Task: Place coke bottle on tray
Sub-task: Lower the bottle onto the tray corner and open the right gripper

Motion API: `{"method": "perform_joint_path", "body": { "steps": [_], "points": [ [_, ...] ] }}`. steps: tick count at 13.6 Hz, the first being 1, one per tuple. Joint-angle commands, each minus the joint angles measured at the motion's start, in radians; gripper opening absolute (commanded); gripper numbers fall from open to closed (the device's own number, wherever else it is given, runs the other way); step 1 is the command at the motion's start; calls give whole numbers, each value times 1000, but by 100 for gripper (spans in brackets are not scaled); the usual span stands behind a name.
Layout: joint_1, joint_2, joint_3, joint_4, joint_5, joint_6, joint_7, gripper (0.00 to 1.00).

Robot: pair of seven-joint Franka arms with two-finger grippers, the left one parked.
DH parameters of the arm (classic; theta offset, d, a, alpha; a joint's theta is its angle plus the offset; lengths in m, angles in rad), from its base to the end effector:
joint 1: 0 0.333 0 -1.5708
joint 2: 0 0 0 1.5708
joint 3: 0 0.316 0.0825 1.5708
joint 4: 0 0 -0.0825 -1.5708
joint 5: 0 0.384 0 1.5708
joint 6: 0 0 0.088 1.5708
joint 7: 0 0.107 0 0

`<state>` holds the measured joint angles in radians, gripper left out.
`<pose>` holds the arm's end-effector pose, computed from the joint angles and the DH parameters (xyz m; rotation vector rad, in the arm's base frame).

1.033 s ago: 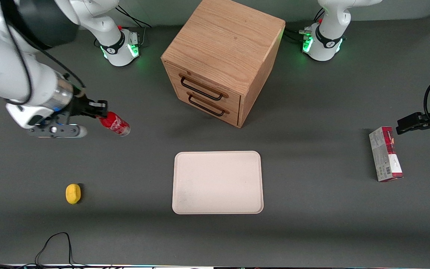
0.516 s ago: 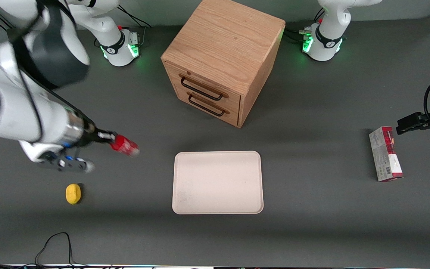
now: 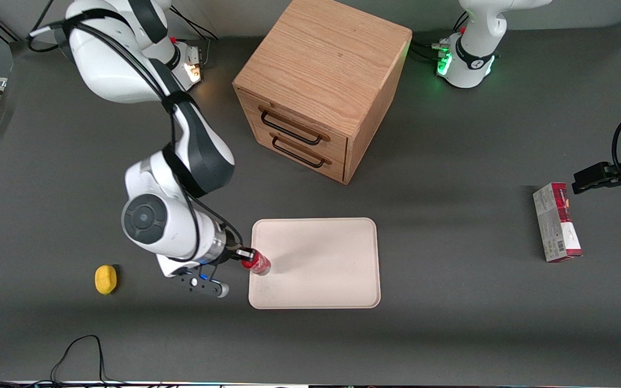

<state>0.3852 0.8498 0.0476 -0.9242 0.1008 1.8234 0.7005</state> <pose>0.7086 0.3207 0.3815 -2.9660 0.4597 0.0436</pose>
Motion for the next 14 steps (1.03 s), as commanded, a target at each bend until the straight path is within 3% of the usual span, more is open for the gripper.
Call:
{"method": "perform_joint_path", "body": {
  "steps": [1, 5, 12, 13, 14],
  "points": [
    [9, 63, -3, 74, -44, 36, 28, 0],
    [15, 91, -3, 76, -82, 45, 28, 0],
    [17, 92, -3, 76, -82, 71, 30, 0],
    [17, 92, -3, 74, -82, 83, 30, 31],
    [17, 92, -3, 74, -84, 86, 30, 92]
  ]
}}
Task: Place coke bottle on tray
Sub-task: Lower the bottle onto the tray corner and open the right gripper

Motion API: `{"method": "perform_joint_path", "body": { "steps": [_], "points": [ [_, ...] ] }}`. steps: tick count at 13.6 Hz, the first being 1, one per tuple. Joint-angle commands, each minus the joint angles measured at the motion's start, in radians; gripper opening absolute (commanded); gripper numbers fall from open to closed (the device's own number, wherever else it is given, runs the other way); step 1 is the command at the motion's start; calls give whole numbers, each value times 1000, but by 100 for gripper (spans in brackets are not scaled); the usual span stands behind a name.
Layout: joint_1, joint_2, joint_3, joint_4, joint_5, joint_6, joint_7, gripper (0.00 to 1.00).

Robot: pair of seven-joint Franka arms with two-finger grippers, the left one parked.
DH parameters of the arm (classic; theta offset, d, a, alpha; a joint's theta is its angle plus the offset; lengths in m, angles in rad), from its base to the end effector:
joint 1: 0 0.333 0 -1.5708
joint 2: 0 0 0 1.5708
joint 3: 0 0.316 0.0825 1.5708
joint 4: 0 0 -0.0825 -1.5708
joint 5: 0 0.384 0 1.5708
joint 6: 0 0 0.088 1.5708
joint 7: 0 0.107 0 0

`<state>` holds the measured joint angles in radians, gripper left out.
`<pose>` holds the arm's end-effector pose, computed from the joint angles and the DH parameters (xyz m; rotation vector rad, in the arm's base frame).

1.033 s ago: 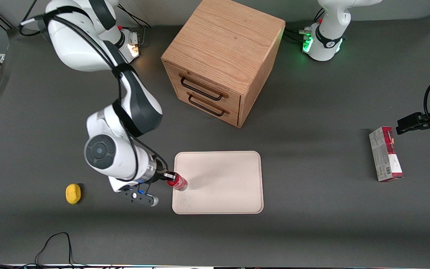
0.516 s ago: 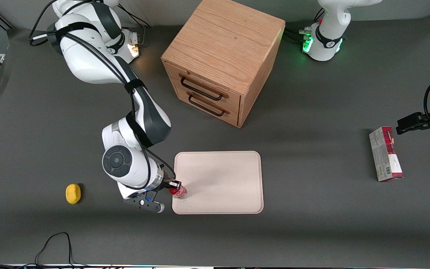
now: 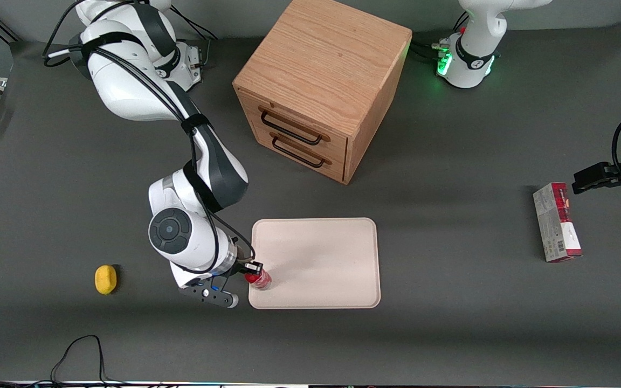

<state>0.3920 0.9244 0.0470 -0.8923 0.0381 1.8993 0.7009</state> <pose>0.7212 0.3249 0.3452 -3.0019 0.4429 -0.0469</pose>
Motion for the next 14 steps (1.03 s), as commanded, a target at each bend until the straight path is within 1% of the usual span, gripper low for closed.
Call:
{"method": "perform_joint_path", "body": {
  "steps": [1, 11, 14],
  "points": [
    [10, 18, -3, 42, -21, 11, 31, 99],
    [10, 10, -4, 38, -23, 7, 31, 100],
    [4, -44, -9, 24, -21, -22, 29, 100]
  ]
}}
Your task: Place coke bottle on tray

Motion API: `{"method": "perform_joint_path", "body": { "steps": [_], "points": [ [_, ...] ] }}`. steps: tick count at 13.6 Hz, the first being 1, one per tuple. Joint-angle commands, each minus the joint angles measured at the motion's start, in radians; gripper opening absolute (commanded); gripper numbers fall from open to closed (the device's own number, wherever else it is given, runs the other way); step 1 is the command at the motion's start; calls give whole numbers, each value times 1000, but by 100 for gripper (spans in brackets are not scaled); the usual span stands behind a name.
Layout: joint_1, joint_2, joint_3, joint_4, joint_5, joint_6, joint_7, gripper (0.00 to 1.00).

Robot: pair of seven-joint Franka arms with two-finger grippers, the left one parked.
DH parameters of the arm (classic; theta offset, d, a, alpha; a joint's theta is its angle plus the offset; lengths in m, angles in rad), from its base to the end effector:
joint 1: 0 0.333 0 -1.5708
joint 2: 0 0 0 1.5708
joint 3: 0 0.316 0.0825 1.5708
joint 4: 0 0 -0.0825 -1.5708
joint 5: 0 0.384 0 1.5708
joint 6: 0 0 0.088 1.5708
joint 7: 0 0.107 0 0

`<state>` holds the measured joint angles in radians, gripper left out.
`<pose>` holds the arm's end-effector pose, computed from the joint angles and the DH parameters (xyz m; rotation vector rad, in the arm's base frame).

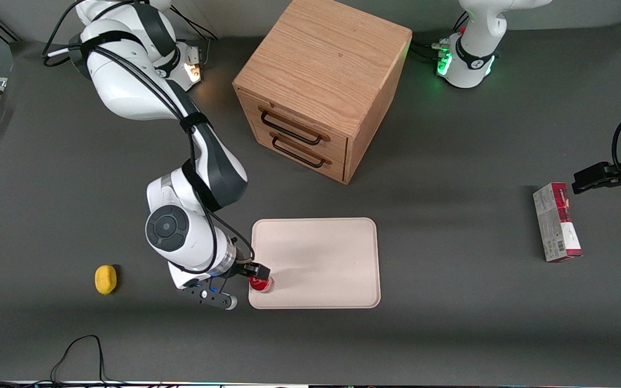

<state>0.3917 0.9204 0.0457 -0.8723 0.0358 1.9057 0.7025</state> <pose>0.7242 0.3247 0.3588 -2.9873 0.4439 -0.0882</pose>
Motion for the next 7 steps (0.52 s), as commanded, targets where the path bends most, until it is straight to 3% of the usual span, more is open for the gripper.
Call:
{"method": "perform_joint_path", "body": {
  "steps": [1, 3, 7],
  "points": [
    [0, -76, -18, -32, -17, -49, 25, 100],
    [-34, -225, -27, -199, -7, -109, -39, 100],
    [-151, -588, -33, -629, 47, -105, -355, 100]
  ]
}}
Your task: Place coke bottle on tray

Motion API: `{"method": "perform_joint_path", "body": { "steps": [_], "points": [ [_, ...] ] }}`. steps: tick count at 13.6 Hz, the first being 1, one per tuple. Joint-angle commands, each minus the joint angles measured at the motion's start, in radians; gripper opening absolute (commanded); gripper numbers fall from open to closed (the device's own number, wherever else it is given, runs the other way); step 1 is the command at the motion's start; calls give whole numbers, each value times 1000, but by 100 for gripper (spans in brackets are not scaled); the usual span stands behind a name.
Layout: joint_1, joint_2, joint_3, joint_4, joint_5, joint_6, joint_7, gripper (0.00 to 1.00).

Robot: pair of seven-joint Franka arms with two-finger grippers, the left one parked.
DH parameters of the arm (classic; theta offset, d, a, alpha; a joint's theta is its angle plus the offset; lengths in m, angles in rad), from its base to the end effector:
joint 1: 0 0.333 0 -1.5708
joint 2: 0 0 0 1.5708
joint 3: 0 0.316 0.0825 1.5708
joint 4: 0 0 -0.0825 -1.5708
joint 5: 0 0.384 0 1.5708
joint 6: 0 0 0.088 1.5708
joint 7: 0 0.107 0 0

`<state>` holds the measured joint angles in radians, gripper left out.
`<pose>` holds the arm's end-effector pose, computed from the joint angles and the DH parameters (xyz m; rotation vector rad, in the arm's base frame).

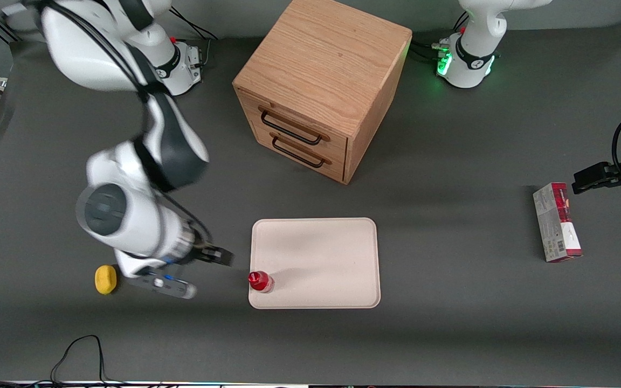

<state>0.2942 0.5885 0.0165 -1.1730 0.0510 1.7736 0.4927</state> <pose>0.6909 0.2232 0.4525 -3.0677 0.2998 0.0184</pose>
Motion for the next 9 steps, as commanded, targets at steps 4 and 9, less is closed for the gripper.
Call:
{"method": "perform_joint_path", "body": {
  "steps": [4, 9],
  "points": [
    [-67, -481, -104, -569, 33, 23, -388, 100],
    [-110, -657, -155, -676, 12, -29, -530, 100]
  ]
}}
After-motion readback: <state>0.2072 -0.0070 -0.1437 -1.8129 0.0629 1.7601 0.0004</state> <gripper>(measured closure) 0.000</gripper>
